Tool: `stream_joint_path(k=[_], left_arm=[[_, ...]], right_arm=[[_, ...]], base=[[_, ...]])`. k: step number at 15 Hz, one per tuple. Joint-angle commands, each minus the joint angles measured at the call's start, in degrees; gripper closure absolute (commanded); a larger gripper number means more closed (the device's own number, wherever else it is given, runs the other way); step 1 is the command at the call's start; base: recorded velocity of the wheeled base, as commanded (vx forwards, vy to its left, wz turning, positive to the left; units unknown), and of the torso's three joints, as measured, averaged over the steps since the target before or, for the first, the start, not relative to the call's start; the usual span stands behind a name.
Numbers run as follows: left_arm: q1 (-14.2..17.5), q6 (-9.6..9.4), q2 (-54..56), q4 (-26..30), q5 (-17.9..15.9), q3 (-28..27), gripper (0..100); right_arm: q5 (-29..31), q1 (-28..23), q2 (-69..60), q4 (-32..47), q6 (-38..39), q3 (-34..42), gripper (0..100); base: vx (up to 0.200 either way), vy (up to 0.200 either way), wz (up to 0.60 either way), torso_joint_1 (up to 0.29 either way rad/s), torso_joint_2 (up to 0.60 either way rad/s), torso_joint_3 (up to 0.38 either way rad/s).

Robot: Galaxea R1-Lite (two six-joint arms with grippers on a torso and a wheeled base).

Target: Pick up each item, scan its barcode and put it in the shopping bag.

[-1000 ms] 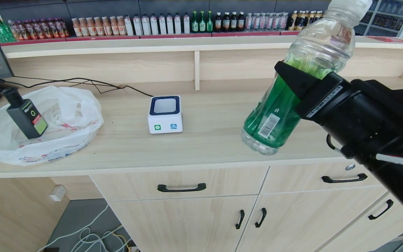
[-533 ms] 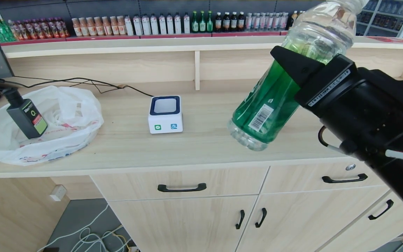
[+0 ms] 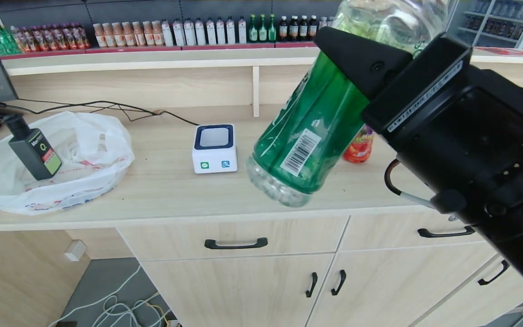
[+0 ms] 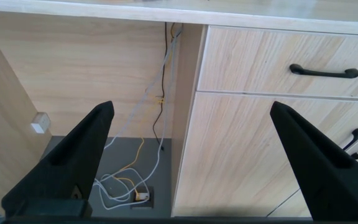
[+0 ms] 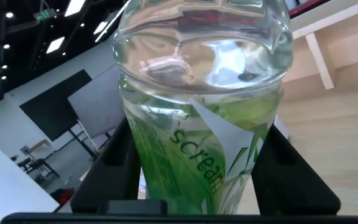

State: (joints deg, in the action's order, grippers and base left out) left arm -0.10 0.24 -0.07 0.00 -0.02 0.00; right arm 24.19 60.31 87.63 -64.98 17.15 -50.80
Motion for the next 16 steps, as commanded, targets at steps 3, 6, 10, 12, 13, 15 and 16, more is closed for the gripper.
stream_joint_path(k=[3,6,10,12,13,15,16], left_arm=[[0.0,0.02,0.0,0.0,0.0,0.0,0],[0.0,0.02,0.0,0.0,0.0,0.0,0],[0.0,0.02,0.0,0.0,-0.1,0.0,0],[0.0,0.02,0.0,0.0,-0.1,0.0,0],[0.0,0.02,0.0,0.0,0.0,0.0,0],[0.0,0.02,0.0,0.0,0.0,0.0,0],[0.0,0.02,0.0,0.0,0.0,0.0,0]], right_arm=[[0.0,8.2,2.0,1.1,0.0,-4.1,100],[0.0,9.7,1.9,1.4,-0.2,-4.1,100],[0.4,11.6,1.1,1.2,-0.1,-3.3,100],[0.4,11.6,0.9,1.2,0.0,-3.3,100],[0.4,11.6,0.5,1.1,0.0,-3.1,100],[0.4,11.6,0.2,1.1,0.0,-2.6,100],[0.3,11.6,0.2,1.0,0.0,-2.6,100]], base=[[0.000,0.000,0.00,0.000,0.00,0.000],[0.000,0.000,0.00,0.000,0.00,0.000],[0.000,0.000,0.00,0.000,0.00,0.000],[0.000,0.000,0.00,0.000,0.00,0.000],[0.000,0.000,0.00,0.000,0.00,0.000],[0.000,0.000,0.00,0.000,0.00,0.000],[0.000,0.000,0.00,0.000,0.00,0.000]])
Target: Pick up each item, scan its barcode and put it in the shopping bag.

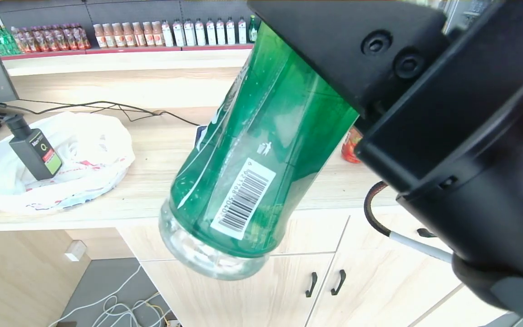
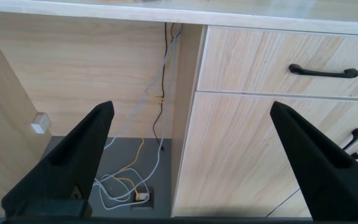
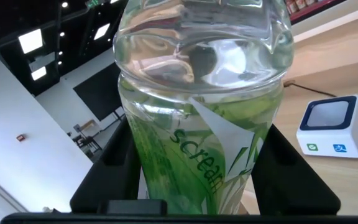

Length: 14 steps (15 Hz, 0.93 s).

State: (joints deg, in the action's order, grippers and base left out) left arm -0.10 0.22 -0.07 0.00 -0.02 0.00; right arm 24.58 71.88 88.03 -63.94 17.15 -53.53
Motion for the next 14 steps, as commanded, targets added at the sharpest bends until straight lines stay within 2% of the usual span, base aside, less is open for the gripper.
stream_joint_path(k=[1,6,14], left_arm=[[0.0,0.04,0.0,0.0,0.0,0.0,0],[0.0,0.04,0.0,0.0,-0.1,0.0,0],[0.0,0.04,0.0,0.0,-0.1,0.0,0]], right_arm=[[0.0,0.0,-0.2,-0.1,0.2,0.2,100],[-0.1,0.0,-2.8,-0.2,1.7,4.7,100],[-0.4,-0.7,-3.0,0.0,2.4,5.0,100]], base=[[0.000,0.000,0.00,0.000,0.00,0.000],[0.000,0.000,0.00,0.000,0.00,0.000],[0.000,0.000,0.00,0.000,0.00,0.000]])
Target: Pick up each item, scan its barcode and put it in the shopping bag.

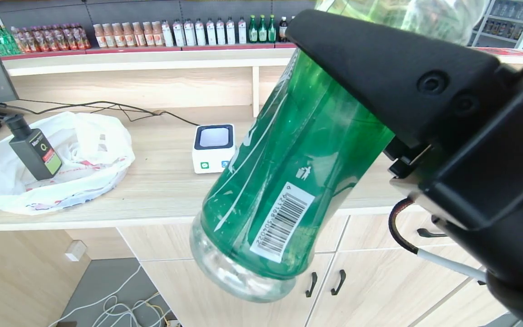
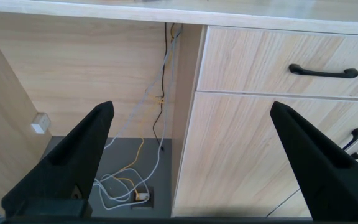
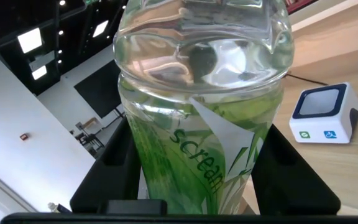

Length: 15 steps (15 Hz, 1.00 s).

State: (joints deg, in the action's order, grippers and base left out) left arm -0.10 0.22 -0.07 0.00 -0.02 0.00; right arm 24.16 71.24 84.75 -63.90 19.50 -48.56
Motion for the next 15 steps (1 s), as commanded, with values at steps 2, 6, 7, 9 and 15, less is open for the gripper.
stream_joint_path(k=[2,6,7,9,15], left_arm=[[0.0,0.04,0.0,0.0,-0.1,0.0,0],[0.0,0.04,0.0,0.0,0.0,0.0,0],[0.0,0.04,0.0,0.0,-0.1,0.0,0],[0.0,0.04,0.0,0.0,0.0,0.0,0],[0.0,0.04,0.0,0.0,0.0,0.0,0]], right_arm=[[0.0,-0.1,0.4,0.0,0.1,0.3,100],[0.0,-2.2,0.3,-0.1,0.2,2.4,100],[0.0,-3.7,0.5,-0.1,0.3,2.8,100],[-0.3,-7.2,1.2,-0.2,0.4,3.8,100],[-0.4,-14.4,4.2,-0.2,-2.4,5.0,100]], base=[[0.000,0.000,0.00,0.000,0.00,0.000],[0.000,0.000,0.00,0.000,0.00,0.000],[0.000,0.000,0.00,0.000,0.00,0.000],[0.000,0.000,0.00,0.000,0.00,0.000],[0.000,0.000,0.00,0.000,0.00,0.000]])
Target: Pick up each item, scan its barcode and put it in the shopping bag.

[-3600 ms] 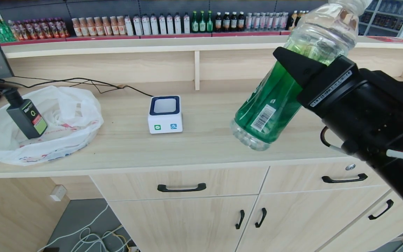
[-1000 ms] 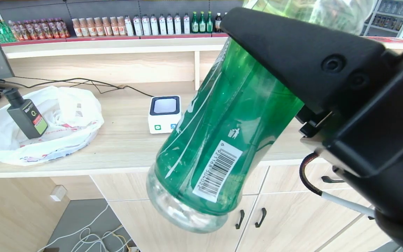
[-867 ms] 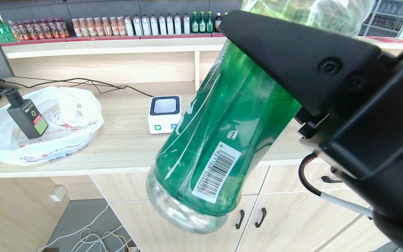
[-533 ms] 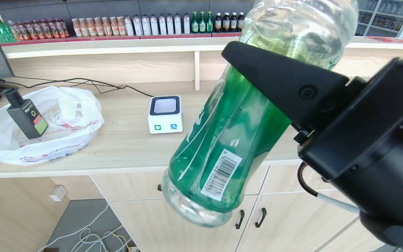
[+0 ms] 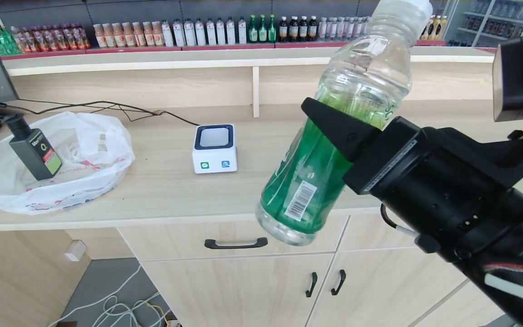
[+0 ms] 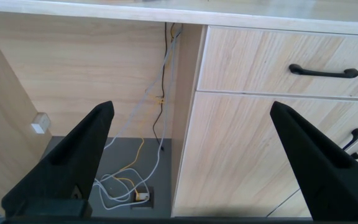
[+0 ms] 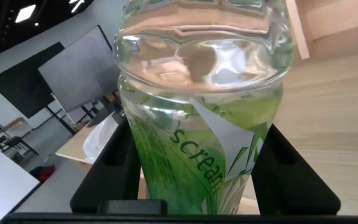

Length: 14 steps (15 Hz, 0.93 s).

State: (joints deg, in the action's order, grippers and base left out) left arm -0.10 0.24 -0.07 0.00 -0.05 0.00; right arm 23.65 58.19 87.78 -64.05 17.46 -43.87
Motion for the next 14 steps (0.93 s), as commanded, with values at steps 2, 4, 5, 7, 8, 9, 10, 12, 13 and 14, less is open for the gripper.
stream_joint_path(k=[2,4,5,7,8,9,10,12,13,14], left_arm=[[0.0,0.02,0.0,0.0,0.0,0.0,0],[0.0,0.02,0.0,0.0,0.0,0.0,0],[0.0,0.02,0.0,0.0,0.0,0.0,0],[0.0,0.02,0.0,0.0,0.0,0.0,0],[0.0,0.02,0.0,0.0,0.0,0.0,0],[0.0,0.02,0.0,0.0,0.0,0.0,0],[0.0,0.02,0.0,0.0,0.0,0.0,0],[0.0,0.02,0.0,0.0,0.0,0.0,0],[0.0,0.02,0.0,0.0,0.0,0.0,0],[0.0,0.02,0.0,0.0,0.0,0.0,0]], right_arm=[[0.1,-2.8,1.5,0.0,-2.0,2.0,100],[-0.1,-4.2,1.9,0.0,-4.4,4.3,100],[-0.5,-5.2,2.0,0.0,-6.0,4.8,100],[-1.1,-7.4,2.6,0.0,-7.9,6.8,100],[-1.2,-9.6,3.6,-0.1,-8.1,8.5,100],[-1.6,-12.2,5.5,-1.3,-8.1,9.9,100],[-3.1,-13.9,7.9,-4.9,-8.9,9.6,100],[-4.7,-16.0,13.8,-16.5,-13.2,8.7,100],[-5.5,-16.7,16.2,-21.6,-14.3,8.6,100],[-6.7,-17.2,17.4,-24.5,-15.4,8.6,100]], base=[[0.000,0.000,0.00,0.000,0.00,0.000],[0.000,0.000,0.00,0.000,0.00,0.000],[0.000,0.000,0.00,0.000,0.00,0.000],[0.000,0.000,0.00,0.000,0.00,0.000],[0.000,0.000,0.00,0.000,0.00,0.000],[0.000,0.000,0.00,0.000,0.00,0.000],[0.000,0.000,0.00,0.000,0.00,0.000],[0.000,0.000,0.00,0.000,0.00,0.000],[0.000,0.000,0.00,0.000,0.00,0.000],[0.000,0.000,0.00,0.000,0.00,0.000]])
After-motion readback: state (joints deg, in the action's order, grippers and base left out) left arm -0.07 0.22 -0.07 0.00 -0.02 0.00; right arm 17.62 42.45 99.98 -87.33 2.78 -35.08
